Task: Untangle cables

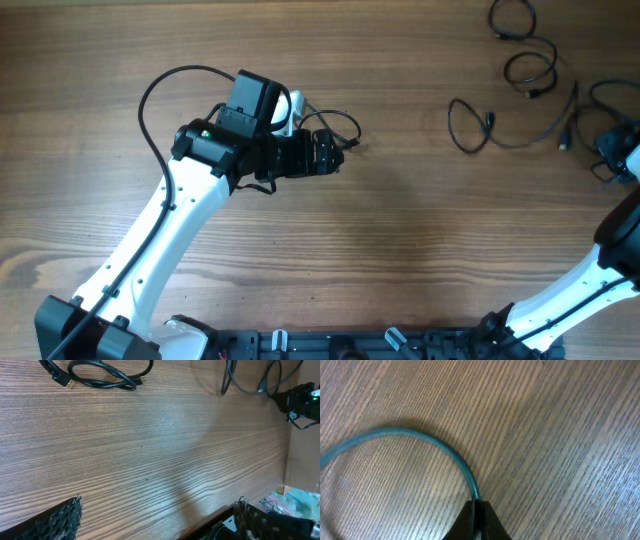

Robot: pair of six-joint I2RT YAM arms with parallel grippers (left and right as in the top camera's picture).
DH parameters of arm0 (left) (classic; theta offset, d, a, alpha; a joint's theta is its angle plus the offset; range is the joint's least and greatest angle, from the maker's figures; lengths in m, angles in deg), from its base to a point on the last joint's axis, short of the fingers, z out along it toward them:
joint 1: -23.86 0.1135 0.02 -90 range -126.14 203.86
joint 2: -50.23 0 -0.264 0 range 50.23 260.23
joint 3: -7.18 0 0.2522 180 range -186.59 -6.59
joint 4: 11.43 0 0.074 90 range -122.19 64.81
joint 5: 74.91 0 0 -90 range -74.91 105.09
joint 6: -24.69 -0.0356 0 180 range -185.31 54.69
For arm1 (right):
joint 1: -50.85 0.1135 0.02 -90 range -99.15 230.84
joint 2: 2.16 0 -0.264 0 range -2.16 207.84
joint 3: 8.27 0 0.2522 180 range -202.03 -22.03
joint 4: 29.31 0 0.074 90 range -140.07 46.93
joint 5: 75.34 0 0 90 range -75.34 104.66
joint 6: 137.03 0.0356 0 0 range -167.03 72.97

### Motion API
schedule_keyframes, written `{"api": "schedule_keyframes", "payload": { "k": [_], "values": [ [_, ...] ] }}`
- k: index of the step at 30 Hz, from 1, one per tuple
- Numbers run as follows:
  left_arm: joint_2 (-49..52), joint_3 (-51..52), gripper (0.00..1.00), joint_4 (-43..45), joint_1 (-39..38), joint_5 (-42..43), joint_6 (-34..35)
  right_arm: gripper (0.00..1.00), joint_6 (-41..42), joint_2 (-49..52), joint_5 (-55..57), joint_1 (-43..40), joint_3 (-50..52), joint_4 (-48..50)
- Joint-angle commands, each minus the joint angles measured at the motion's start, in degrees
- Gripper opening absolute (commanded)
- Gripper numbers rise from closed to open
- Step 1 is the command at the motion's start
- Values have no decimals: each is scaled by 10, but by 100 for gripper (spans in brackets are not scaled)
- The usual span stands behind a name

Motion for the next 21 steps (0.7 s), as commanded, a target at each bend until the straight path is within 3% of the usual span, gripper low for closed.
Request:
{"api": "schedule_keyframes", "payload": {
  "k": [1, 13, 14, 15, 17, 20, 21],
  "values": [
    [1, 2, 100, 3, 4, -3, 2, 4, -5, 30, -10, -2, -17, 0],
    [1, 2, 100, 10, 4, -3, 2, 7, -37, 28, 57, -29, -196, -135],
    [1, 2, 100, 14, 4, -3, 2, 31, -39, 28, 43, -29, -196, -142],
    [1, 2, 100, 15, 4, -3, 2, 71, -40, 28, 5, -28, -196, -147],
    [1, 2, 100, 13, 4, -3, 2, 82, -51, 28, -70, -28, -196, -150],
    [1, 2, 100, 12, 4, -3, 2, 91, -50, 24, -238, -28, -196, -176],
    [1, 2, 100, 12, 4, -3, 2, 92, -35, 14, -240, -28, -196, -188]
  ]
}}
